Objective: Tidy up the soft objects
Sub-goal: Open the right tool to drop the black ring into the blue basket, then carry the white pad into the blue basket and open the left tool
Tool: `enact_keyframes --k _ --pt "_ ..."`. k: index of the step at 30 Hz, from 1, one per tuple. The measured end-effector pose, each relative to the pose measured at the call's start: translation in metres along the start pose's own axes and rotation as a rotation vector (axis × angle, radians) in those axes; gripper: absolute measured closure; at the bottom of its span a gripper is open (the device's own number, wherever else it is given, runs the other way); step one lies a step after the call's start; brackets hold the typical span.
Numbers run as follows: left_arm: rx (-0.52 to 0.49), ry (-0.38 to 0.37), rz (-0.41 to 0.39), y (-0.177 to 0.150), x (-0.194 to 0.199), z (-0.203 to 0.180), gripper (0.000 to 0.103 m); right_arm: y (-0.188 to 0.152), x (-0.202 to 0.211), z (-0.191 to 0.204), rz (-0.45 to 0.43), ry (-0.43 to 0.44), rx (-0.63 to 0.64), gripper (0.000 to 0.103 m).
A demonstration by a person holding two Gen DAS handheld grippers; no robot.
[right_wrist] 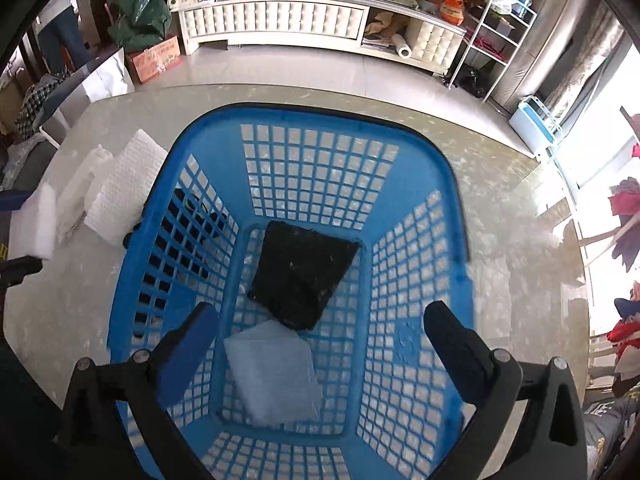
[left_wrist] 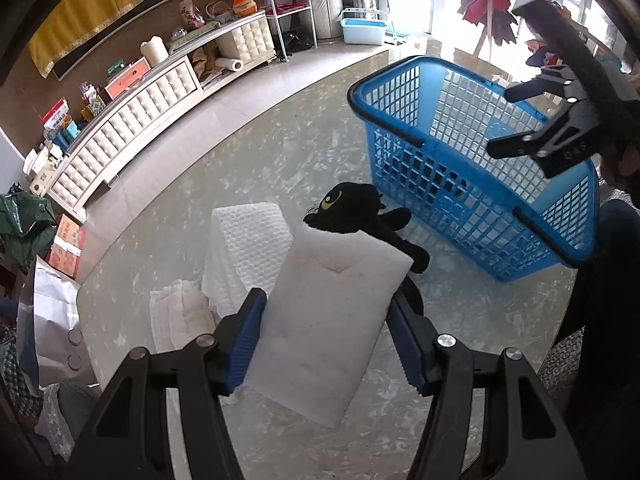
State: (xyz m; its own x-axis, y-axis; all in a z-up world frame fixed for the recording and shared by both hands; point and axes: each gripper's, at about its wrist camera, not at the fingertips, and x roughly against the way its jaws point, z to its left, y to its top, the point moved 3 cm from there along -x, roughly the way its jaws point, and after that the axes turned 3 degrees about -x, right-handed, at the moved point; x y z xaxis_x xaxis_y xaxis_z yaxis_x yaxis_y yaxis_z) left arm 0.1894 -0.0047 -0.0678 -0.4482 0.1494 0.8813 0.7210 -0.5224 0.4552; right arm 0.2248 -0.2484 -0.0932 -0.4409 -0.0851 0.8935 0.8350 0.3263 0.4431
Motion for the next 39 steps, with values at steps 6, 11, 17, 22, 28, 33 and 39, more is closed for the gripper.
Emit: enact_keyframes --k 6,11,17,22,28,33,39 --pt "-0.034 0.011 -0.018 0.012 0.010 -0.015 0.044 -0.021 0.025 -0.017 -0.040 -0.056 -0.013 0.000" --pt "-0.050 -0.005 -0.045 0.028 0.021 -0.031 0.044 -0.043 0.032 -0.036 -0.056 -0.079 -0.031 0.000" --pt "-0.095 0.000 -0.082 0.050 0.035 -0.060 0.044 -0.064 0.036 -0.051 -0.057 -0.079 -0.068 0.000" --pt "-0.149 -0.042 -0.102 0.073 0.035 -0.087 0.044 -0.077 0.047 -0.067 -0.076 -0.064 -0.109 0.000" --pt "-0.227 -0.073 -0.067 0.093 0.014 -0.118 0.044 -0.087 0.049 -0.080 -0.093 -0.066 -0.135 0.000" --pt "-0.264 -0.121 -0.048 0.108 -0.005 -0.138 0.044 -0.097 0.052 -0.094 -0.106 -0.046 -0.184 0.000" --pt "-0.307 -0.136 0.005 0.114 -0.031 -0.158 0.044 -0.107 0.048 -0.103 -0.109 -0.016 -0.223 0.000"
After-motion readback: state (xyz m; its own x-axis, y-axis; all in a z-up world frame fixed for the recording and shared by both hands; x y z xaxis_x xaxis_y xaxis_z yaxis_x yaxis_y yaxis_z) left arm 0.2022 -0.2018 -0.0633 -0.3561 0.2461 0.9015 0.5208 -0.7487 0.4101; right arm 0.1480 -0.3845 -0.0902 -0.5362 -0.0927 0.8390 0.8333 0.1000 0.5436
